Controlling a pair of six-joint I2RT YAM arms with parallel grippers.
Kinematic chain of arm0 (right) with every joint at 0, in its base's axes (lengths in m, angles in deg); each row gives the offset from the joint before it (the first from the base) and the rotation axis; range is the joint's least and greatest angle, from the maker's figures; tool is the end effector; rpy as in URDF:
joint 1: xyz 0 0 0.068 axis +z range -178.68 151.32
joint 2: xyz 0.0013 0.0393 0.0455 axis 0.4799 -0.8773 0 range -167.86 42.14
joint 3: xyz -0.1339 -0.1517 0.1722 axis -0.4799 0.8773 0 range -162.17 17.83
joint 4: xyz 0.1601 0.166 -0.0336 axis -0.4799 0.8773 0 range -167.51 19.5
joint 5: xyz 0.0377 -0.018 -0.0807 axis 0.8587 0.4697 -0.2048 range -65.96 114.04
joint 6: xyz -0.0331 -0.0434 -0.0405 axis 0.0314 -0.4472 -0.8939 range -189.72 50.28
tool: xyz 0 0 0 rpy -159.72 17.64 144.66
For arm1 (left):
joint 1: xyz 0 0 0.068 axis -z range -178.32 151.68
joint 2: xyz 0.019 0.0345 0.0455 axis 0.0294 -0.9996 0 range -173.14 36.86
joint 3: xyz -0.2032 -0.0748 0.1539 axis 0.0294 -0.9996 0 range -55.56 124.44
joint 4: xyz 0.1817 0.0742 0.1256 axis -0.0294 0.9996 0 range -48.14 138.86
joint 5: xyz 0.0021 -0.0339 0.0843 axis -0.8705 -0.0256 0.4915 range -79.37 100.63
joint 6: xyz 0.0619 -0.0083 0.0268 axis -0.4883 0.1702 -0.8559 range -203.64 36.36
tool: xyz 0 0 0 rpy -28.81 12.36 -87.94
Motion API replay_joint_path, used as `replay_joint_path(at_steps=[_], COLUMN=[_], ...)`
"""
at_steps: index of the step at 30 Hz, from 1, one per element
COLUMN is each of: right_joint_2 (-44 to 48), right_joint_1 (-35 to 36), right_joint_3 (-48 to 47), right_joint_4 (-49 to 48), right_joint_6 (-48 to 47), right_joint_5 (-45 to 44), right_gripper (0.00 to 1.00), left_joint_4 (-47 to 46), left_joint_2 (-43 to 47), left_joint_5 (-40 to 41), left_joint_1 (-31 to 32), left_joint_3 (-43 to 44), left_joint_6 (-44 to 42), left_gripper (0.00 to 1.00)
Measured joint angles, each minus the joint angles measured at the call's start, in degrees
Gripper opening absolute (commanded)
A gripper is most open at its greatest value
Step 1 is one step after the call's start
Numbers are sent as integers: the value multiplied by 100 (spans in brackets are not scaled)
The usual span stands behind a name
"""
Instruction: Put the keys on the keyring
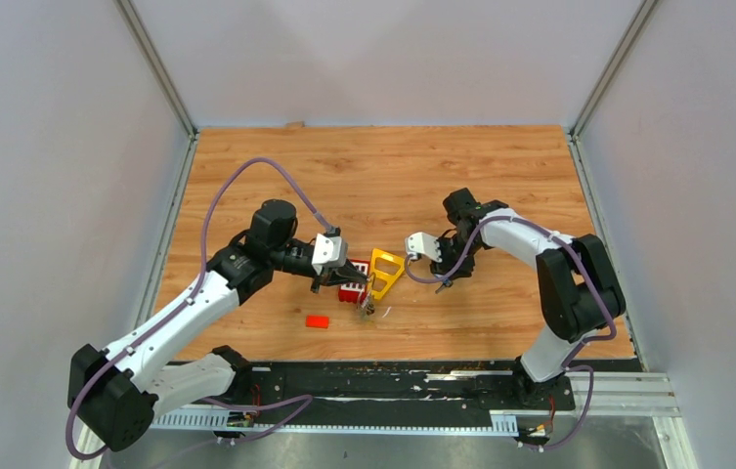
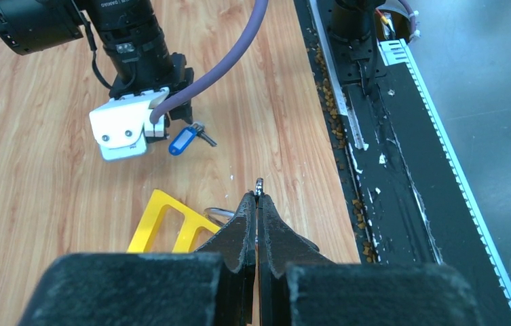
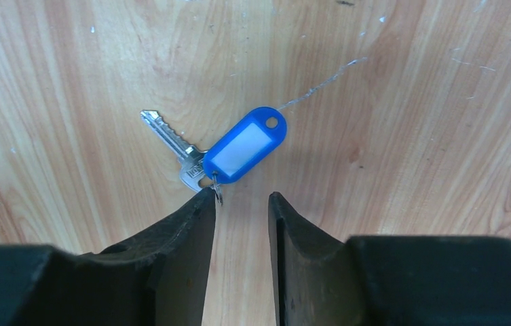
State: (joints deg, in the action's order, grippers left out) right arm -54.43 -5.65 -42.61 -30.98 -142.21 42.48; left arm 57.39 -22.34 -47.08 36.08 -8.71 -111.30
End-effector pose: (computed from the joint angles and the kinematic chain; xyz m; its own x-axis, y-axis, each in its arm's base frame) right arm 0.2454 0.1230 0.1657 0.1147 -0.9343 -0.3376 -0.9933 -0.1121 -0.0274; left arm 0.1406 -0.1522 0.2985 0.0846 0.2426 -0.9664 0.9925 -0.1061 0.0602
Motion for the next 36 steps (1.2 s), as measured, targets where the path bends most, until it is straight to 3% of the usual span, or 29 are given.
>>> replay_joint_path(at_steps=[13, 36], right_joint_2=[-166, -15], right_joint_1=[79, 76], right_joint_3=[0, 0], right_joint_4=[205, 376], right_joint_6=[-31, -118], right_joint_5=[96, 48], right_gripper=[20, 25], left_joint_4=[7, 7], left_joint_2=[-24, -24], left_joint_5=[20, 20], left_joint_1=[0, 0], left_joint_3=[0, 0], left_joint_6=[-37, -42], left_gripper=[0, 0])
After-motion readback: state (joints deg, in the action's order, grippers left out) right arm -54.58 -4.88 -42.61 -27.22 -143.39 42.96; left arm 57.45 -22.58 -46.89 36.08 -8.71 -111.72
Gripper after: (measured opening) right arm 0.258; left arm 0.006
